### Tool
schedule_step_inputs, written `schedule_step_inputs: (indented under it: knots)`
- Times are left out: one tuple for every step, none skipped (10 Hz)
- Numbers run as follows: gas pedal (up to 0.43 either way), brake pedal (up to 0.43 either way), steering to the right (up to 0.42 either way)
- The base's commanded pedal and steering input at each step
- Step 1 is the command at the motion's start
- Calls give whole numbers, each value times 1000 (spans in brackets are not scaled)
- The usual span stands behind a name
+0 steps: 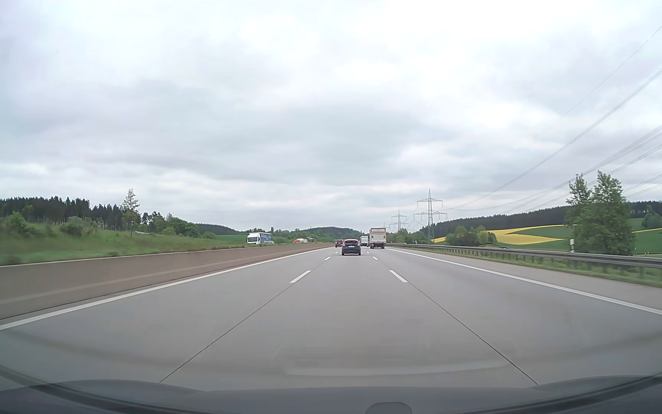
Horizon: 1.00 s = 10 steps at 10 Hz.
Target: Follow the waypoints while adhering to traffic rules and regulations
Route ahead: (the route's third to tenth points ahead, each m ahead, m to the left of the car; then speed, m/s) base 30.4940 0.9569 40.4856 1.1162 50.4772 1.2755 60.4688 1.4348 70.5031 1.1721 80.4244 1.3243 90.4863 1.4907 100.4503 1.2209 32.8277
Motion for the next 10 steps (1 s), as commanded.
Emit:
schedule_step_inputs:
  knots:
    - [280, 0, -1]
    - [268, 0, -1]
    - [268, 0, -1]
    - [268, 0, 0]
    - [260, 0, 0]
    - [260, 0, 0]
    - [248, 0, 0]
    - [240, 0, 0]
    - [240, 0, 0]
    - [228, 0, 0]
